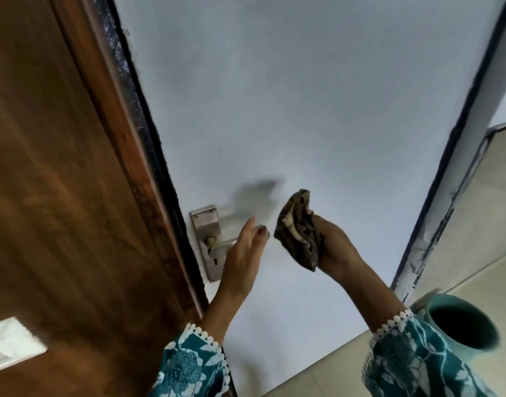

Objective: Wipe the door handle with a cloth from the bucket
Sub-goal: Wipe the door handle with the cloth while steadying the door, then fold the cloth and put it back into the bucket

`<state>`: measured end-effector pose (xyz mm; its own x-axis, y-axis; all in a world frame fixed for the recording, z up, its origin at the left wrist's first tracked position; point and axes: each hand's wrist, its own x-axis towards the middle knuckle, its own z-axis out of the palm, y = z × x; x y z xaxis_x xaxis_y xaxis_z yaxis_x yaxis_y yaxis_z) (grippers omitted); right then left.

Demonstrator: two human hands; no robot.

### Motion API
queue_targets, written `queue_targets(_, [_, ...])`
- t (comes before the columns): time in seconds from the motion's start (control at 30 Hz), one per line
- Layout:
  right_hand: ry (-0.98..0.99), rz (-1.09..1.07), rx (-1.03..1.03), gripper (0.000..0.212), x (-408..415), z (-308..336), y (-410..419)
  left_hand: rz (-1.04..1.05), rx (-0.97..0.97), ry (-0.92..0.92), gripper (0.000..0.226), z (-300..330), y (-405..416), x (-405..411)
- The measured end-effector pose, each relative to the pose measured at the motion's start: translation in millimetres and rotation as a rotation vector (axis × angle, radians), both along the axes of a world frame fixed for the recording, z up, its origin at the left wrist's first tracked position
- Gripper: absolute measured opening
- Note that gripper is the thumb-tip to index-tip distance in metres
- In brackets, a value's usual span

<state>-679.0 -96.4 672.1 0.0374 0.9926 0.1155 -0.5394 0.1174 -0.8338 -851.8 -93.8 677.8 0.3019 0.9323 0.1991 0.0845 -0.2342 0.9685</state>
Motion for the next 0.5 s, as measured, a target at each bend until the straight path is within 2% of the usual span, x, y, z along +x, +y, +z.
queue_targets(0.03, [0.050, -0.001, -0.056, 0.046, 0, 2, 0, -0.067, -0.207, -0.109, 0.064, 3, 3, 11])
queue_targets(0.07, [0.073, -0.038, -0.126, 0.047, 2, 1, 1, -0.126, -0.320, -0.175, 0.064, 5, 6, 21])
queue_targets(0.13, [0.103, -0.118, -0.229, 0.046, 12, -2, 1, -0.195, -0.338, -0.209, 0.050, 6, 10, 38])
queue_targets(0.23, [0.165, -0.181, -0.251, 0.054, 40, -3, -9, -0.116, -0.302, -0.159, 0.020, 4, 14, 66])
queue_targets(0.3, [0.150, -0.179, -0.228, 0.061, 63, -7, -18, -0.083, -0.314, -0.139, 0.011, 3, 14, 85])
queue_targets(0.43, [-0.149, -0.184, -0.232, 0.074, 123, -16, -45, -0.096, -0.285, -0.059, 0.008, -3, 9, 130])
queue_targets(0.5, [-0.249, -0.185, -0.263, 0.078, 157, -18, -60, -0.137, -0.272, -0.003, 0.014, -8, 7, 157])
